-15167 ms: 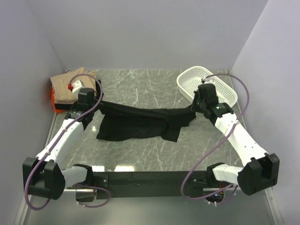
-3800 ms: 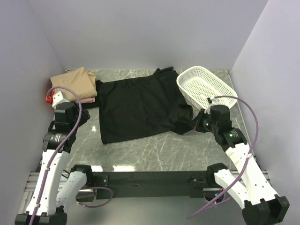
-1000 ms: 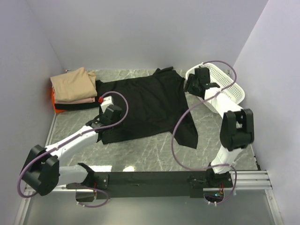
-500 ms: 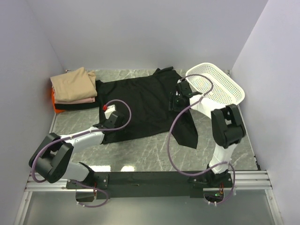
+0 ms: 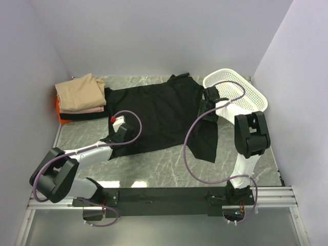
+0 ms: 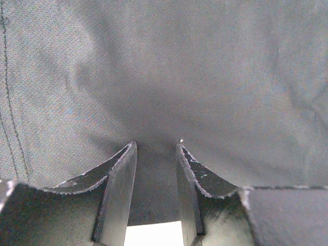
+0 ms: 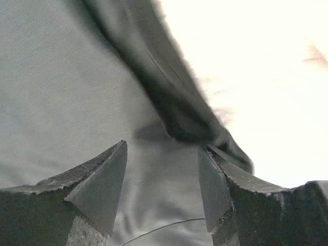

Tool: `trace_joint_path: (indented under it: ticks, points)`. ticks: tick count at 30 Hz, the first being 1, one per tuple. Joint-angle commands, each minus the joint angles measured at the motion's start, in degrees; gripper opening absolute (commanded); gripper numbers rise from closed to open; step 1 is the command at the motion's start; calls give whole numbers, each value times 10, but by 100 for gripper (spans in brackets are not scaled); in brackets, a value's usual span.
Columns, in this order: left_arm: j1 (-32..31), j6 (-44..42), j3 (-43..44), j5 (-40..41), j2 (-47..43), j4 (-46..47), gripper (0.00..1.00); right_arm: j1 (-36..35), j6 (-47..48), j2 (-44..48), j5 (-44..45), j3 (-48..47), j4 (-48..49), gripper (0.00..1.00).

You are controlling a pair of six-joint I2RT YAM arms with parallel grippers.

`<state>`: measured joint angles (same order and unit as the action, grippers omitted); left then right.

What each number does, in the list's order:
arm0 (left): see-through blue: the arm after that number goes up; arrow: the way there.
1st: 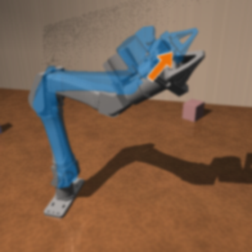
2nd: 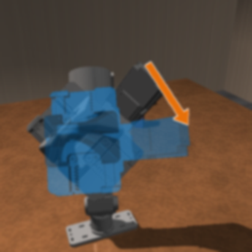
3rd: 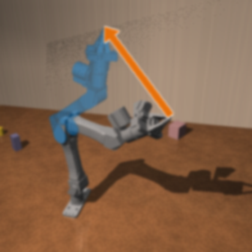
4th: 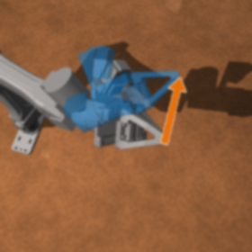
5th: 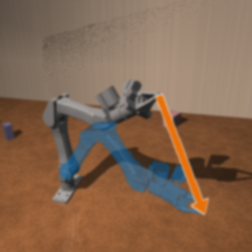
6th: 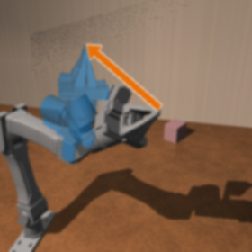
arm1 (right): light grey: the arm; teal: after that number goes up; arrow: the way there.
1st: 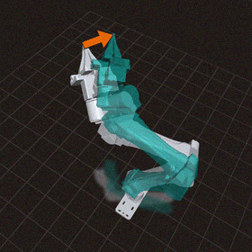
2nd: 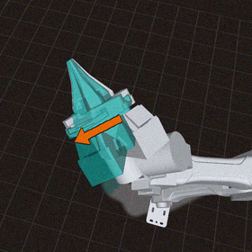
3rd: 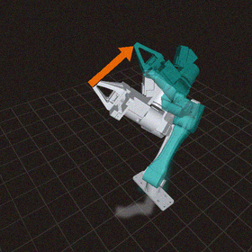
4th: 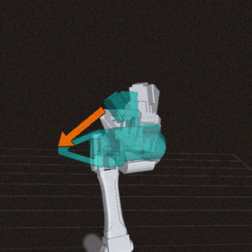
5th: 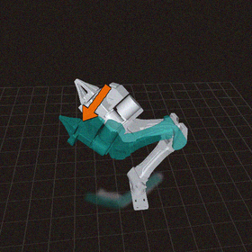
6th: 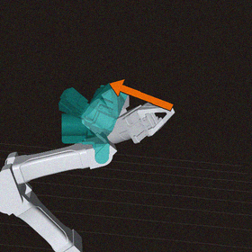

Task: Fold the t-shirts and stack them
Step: Flatten the tshirt out

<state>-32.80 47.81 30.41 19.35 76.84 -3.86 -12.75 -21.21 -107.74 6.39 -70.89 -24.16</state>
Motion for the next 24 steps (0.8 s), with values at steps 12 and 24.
trace_joint_path:
  ticks: [12, 24]
  points:
    - [5, 2, 22, 17, -29, -46, 42, 12, -1, 125, 107, 18, -5, 64]
    - [-12, 240, -15, 138, -239, -294, 43, -15, -36, 328, 10, 164, 39, 65]
